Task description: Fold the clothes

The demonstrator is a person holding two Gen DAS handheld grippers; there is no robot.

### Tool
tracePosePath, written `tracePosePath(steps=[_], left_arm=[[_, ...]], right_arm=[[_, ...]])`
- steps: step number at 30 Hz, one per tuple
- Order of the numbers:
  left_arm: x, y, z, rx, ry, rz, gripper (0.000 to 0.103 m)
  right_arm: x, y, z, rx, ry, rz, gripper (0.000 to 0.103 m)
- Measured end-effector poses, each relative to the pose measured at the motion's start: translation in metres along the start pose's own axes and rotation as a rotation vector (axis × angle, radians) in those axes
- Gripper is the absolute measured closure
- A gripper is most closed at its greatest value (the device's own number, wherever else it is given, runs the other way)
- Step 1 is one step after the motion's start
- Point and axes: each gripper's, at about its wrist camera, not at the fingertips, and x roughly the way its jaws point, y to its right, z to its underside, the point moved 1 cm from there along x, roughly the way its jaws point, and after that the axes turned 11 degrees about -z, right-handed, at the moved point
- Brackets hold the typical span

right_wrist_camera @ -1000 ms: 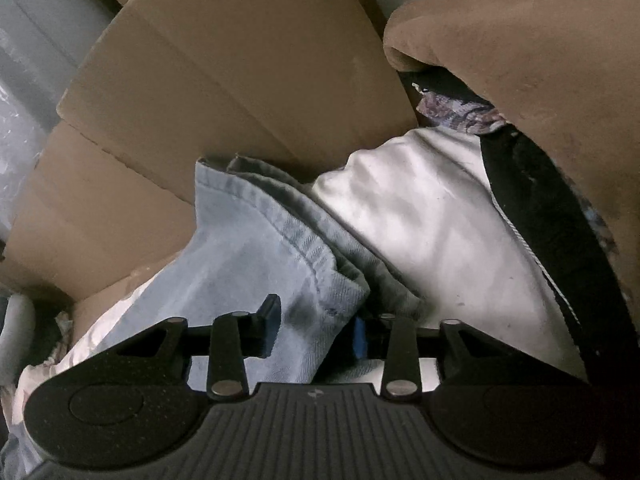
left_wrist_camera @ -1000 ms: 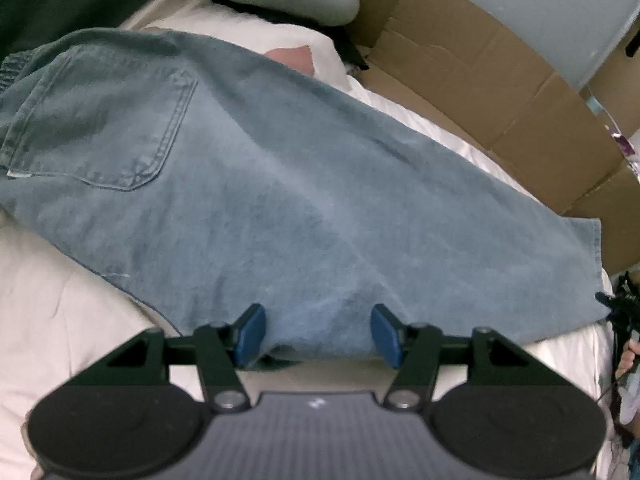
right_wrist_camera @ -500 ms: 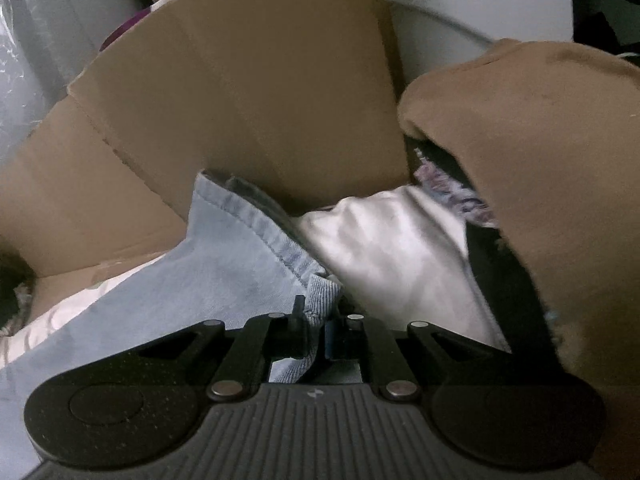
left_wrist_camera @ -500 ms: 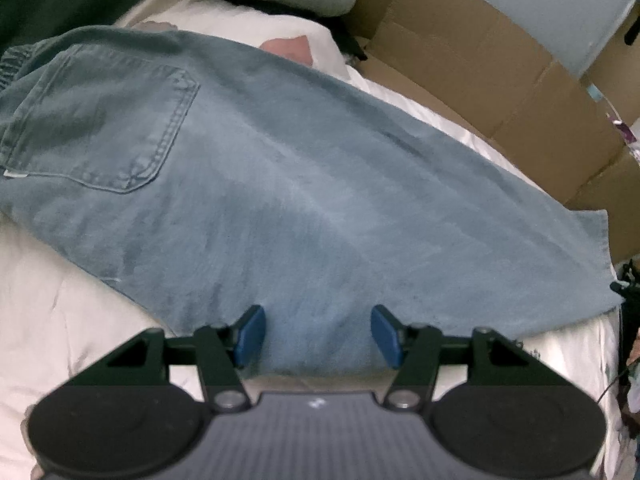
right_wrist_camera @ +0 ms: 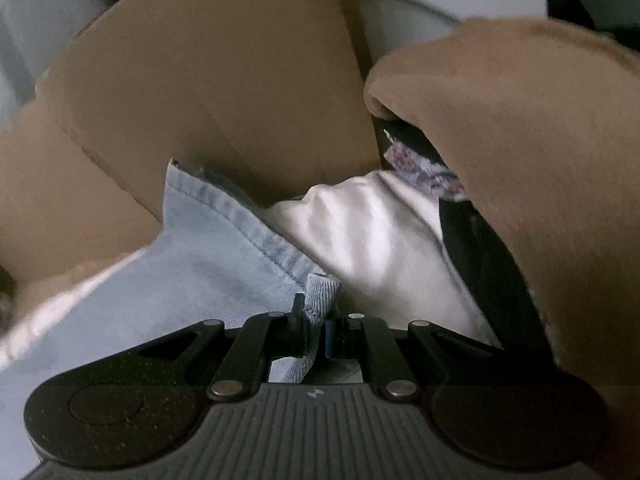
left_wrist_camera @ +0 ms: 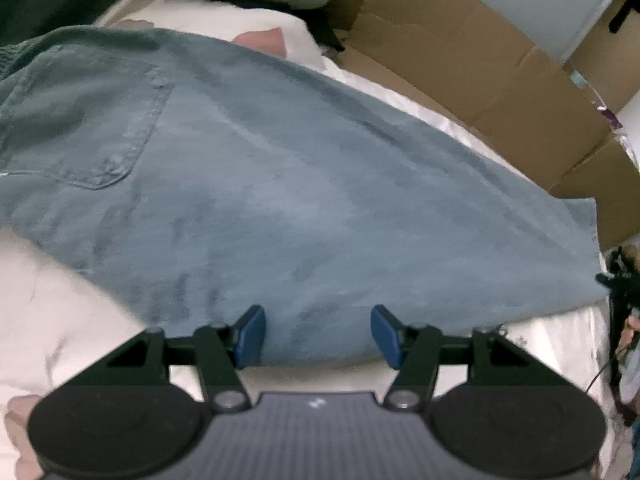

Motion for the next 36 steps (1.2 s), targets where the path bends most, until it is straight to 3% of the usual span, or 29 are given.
tracePosePath(steps=[2,5,8,11,14,18,26,36], left_arm=[[0.001,0.010,-0.005,0.005,0.006,0.013,0.041],[-0.002,0.034,-0.008,0.030,0.034,0.045,0.041],[0.001,0.059,-0.006,0.133,0.052,0.078,0.041],[0.008,0.084,-0.011,0.259,0.080,0.074,0.035],[0.019,0.116,-0.010,0.345,0.083,0.074,0.033],[0.023,0.162,-0.005,0.449,0.088,0.096,0.033],[0.038,0.252,0.009,0.592,0.112,0.165,0.029],[0.038,0.329,0.018,0.698,0.143,0.340,0.029]], right_arm=[[-0.005,0.002,0.004,0.041,-0.013,-0.034,0.085],[-0.012,-0.005,0.010,0.013,-0.035,-0.076,0.057],[-0.015,-0.010,0.018,-0.025,-0.045,-0.102,0.057],[-0.017,-0.004,0.028,0.031,-0.060,-0.111,0.057],[-0.018,-0.006,0.030,0.009,-0.066,-0.134,0.057],[-0.021,0.000,0.035,0.106,-0.048,-0.176,0.057],[-0.028,0.000,0.052,0.128,-0.078,-0.241,0.057],[-0.035,0.001,0.048,0.130,-0.081,-0.351,0.057]])
